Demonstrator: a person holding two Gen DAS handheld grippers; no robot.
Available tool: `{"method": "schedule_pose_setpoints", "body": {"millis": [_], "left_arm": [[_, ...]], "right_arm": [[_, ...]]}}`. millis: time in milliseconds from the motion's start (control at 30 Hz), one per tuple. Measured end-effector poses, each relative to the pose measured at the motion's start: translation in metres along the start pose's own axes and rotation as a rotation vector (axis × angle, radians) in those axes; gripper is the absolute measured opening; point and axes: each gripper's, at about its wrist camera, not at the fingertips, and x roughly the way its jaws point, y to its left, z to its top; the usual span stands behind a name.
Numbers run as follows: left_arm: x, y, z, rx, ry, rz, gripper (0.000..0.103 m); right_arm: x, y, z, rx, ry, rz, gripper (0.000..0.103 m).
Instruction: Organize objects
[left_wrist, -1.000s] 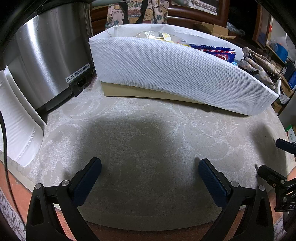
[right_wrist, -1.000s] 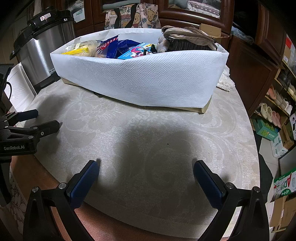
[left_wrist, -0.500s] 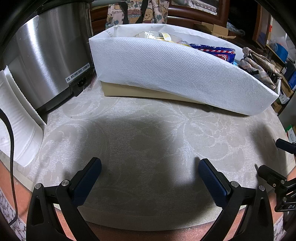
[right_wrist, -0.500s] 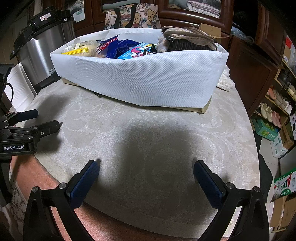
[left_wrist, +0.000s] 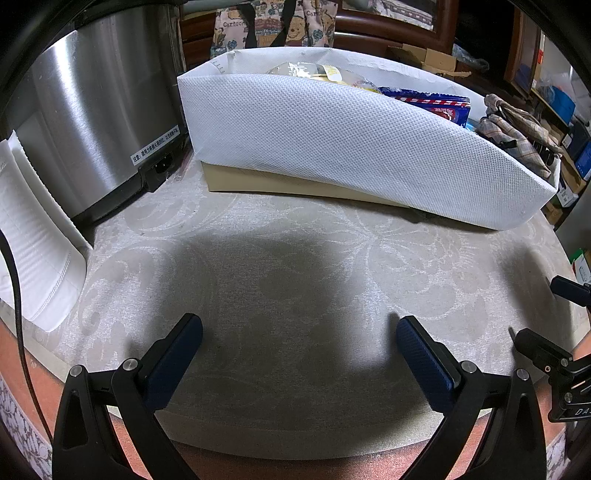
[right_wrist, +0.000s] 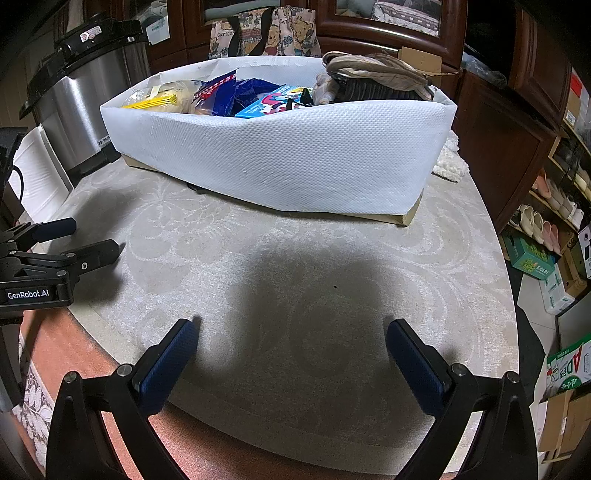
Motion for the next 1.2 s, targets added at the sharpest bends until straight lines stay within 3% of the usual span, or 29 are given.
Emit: {"method": "schedule_pose_setpoints", "body": {"millis": [633,1200], "left_arm": [[-0.001,0.001,-0.001,-0.001,-0.001,-0.001,0.103],[-0.01,-0.004,-0.015,0.06,0.0,-0.041,0.103]], "right_arm": [[-0.001,0.001,-0.001,0.0,0.0,-0.001,0.103],[-0.007,0.002,-0.008,0.021,0.0,-0.014,0.103]]}}
